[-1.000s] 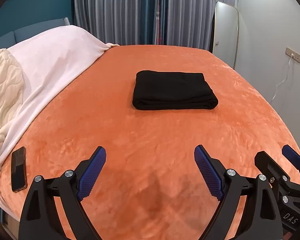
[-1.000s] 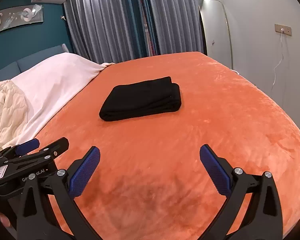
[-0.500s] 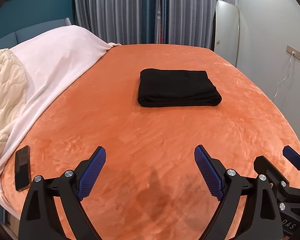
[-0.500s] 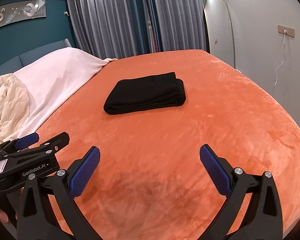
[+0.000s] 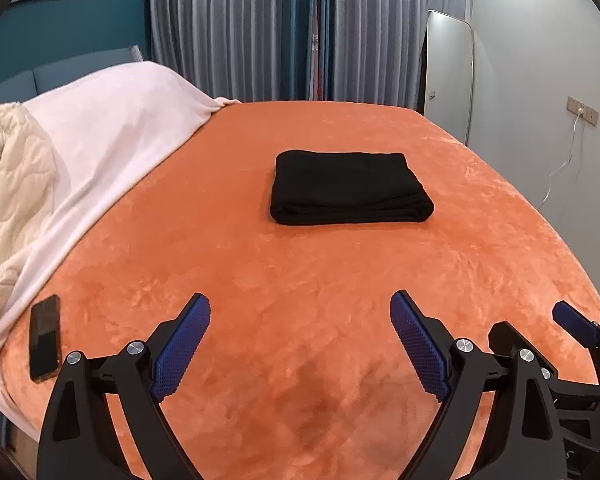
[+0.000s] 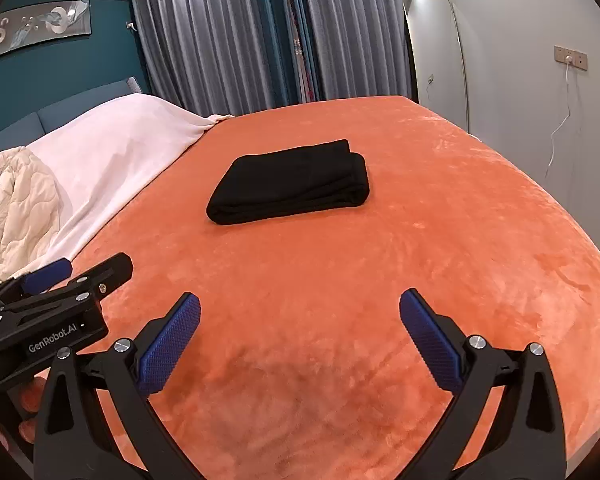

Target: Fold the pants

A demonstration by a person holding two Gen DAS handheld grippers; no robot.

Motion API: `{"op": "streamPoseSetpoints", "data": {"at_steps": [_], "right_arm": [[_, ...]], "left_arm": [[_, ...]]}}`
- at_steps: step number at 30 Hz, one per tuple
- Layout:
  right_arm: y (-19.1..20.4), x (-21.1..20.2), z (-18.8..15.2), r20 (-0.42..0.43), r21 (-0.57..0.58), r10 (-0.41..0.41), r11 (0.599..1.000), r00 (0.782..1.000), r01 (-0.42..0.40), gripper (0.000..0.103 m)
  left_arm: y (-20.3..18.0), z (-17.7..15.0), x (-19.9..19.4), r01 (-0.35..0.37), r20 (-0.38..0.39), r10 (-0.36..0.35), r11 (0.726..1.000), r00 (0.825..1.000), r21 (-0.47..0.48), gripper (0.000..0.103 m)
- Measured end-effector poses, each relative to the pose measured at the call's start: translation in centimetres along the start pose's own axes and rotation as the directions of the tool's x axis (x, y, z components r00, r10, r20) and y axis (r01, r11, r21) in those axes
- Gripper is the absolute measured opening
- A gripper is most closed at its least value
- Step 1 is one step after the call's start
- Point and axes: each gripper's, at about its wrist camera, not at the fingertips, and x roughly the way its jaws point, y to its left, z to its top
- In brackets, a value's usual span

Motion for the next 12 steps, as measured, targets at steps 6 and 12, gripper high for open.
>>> {"op": "streamPoseSetpoints", "data": {"at_steps": [6,12], "right_arm": [[-0.4,-0.4,-0.4,0.001,0.001,-0.004,1.0,1.0,0.004,0.098],[-1.2,-0.4,-0.6,-0.005,0.016,-0.011,1.0,1.0,0.011,0.098]], "left_arm": [[-0.5,-0.3,0.0,-0.048,0.0,0.048,0.998,0.999,0.045,0.089],[-0.7,-0.8,0.0,-0.027,-0.014,0.028,0.998,1.0,0.059,0.089]]}}
